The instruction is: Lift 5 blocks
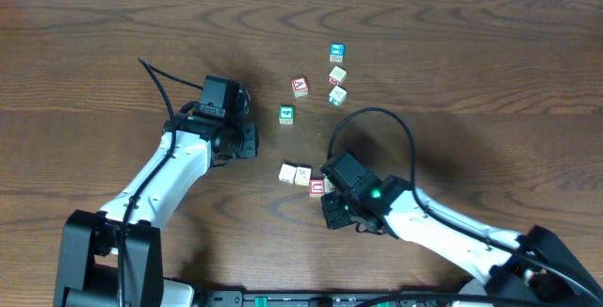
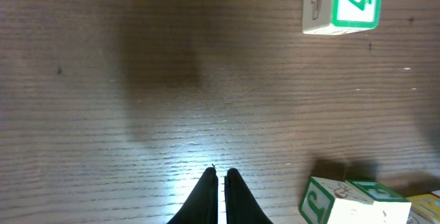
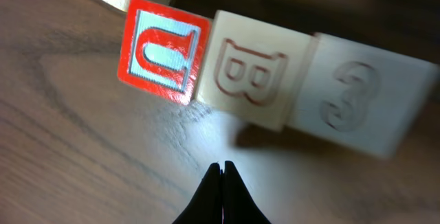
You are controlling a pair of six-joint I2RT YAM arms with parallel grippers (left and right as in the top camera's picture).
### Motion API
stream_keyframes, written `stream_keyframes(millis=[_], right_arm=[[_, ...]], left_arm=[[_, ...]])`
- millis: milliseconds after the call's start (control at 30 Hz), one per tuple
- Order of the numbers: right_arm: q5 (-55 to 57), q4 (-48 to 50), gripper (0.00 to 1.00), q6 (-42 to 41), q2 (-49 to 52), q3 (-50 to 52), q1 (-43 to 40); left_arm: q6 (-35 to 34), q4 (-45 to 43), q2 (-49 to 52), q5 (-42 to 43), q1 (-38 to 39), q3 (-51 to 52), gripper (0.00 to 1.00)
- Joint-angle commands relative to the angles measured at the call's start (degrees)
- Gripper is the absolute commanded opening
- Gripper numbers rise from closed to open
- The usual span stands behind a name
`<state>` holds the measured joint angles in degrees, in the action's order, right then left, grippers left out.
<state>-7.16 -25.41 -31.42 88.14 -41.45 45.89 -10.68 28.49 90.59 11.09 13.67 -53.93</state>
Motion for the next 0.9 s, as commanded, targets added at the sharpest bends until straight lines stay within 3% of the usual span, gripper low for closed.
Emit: stream_keyframes(millis=[0, 867], right_arm=[[-0.26, 1.73, 0.01, -0.9, 2.97, 0.46, 0.76], [2.54, 10.43, 0.01, 1.92, 6.27, 0.46, 0.55]], left_arm=[[-0.61, 0.13, 0.28, -2.73, 0.02, -0.55, 0.07], [-0.59, 0.15, 0.28, -2.82, 0.02, -0.55, 0.07]])
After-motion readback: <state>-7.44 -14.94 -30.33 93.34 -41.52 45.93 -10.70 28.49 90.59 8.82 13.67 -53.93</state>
